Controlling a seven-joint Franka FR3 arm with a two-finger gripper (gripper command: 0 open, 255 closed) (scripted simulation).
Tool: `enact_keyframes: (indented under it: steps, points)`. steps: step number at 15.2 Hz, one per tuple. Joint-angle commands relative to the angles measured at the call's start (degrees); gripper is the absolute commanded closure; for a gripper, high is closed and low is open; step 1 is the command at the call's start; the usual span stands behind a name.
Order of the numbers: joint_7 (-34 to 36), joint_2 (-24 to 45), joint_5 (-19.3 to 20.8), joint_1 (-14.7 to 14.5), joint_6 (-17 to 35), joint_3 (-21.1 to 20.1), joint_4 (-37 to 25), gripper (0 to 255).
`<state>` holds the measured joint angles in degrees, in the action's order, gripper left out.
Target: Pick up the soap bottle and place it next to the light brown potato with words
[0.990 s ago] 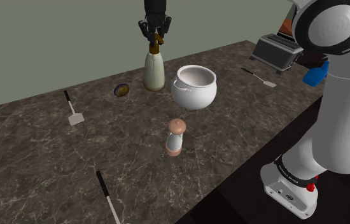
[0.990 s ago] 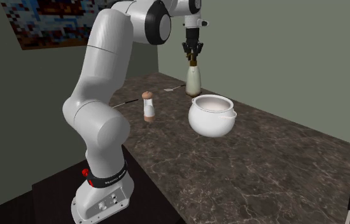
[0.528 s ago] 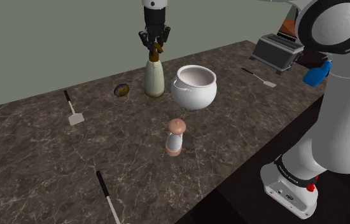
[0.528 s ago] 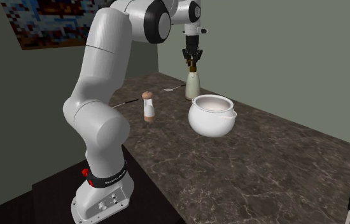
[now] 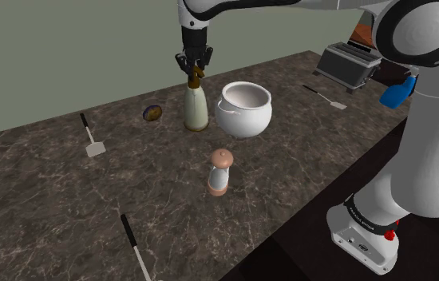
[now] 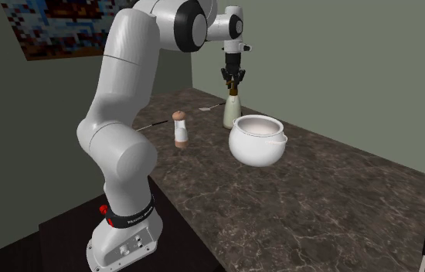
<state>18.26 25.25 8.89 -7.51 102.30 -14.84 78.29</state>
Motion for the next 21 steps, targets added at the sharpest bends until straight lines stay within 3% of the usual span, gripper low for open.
enact_keyframes:
  steps: [1, 5, 13, 14, 19, 21]
  points:
    - [0.2, 0.1, 0.1, 0.0, 1.5, 0.0, 1.3, 255]
    - [0.4, 0.5, 0.3, 0.2, 4.6, 0.1, 4.1, 255]
    - [0.4, 0.5, 0.3, 0.2, 4.6, 0.1, 4.1, 255]
    - [0.4, 0.5, 0.3, 0.2, 4.6, 0.1, 4.1, 0]
    - [0.4, 0.5, 0.3, 0.2, 4.6, 0.1, 4.1, 0]
    - [0.2, 0.1, 0.1, -0.1, 0.9, 0.0, 0.7, 0]
